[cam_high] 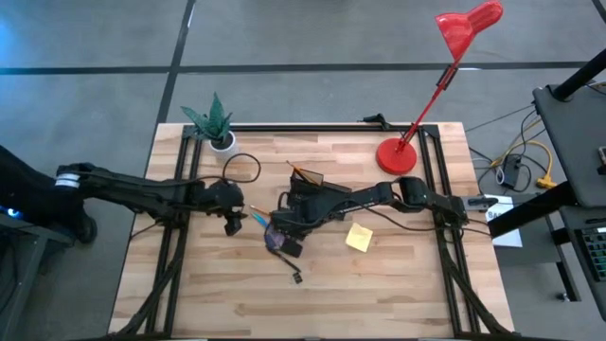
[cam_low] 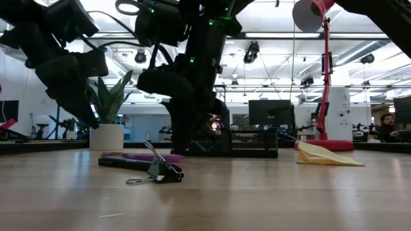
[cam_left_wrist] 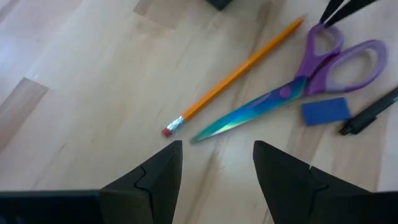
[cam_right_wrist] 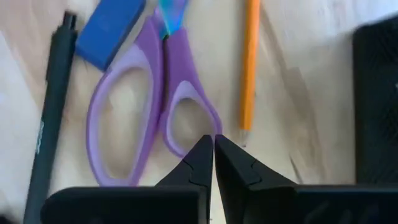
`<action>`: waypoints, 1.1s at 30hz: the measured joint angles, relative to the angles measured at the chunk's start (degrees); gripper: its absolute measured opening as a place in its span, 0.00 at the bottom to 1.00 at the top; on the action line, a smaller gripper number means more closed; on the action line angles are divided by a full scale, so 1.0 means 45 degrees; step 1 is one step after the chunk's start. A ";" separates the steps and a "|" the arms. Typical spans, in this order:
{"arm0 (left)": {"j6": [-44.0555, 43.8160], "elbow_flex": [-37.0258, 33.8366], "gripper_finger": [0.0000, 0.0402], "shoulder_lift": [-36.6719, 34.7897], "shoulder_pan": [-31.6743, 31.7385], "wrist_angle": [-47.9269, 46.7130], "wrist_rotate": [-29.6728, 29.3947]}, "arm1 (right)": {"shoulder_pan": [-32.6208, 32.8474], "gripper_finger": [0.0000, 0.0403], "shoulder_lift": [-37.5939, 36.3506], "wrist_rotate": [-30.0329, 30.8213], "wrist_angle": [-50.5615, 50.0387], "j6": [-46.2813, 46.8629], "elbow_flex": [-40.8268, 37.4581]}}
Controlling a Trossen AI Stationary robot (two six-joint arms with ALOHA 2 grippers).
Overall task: Pick and place office supplies into organizer
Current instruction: Put the orange pencil into the desk organizer
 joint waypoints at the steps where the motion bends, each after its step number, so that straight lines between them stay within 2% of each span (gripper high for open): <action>1: 0.0002 0.0000 0.45 0.0085 0.0000 -0.0037 -0.0065 | 0.0014 0.02 0.0000 -0.0061 -0.0013 -0.0576 0.0000; 4: 0.0004 0.0000 0.45 0.0263 0.0000 -0.0036 -0.0202 | 0.0120 0.02 0.0000 0.0141 -0.0221 -0.2186 -0.0005; 6: 0.0003 0.0000 0.45 0.0283 0.0000 -0.0045 -0.0204 | 0.0166 0.02 0.0000 0.0119 -0.0330 -0.2549 -0.0005; 33: -0.0038 0.0053 0.45 0.0019 0.0000 -0.0031 -0.0262 | -0.0172 0.02 0.0091 0.0586 -0.0082 -0.2431 -0.0014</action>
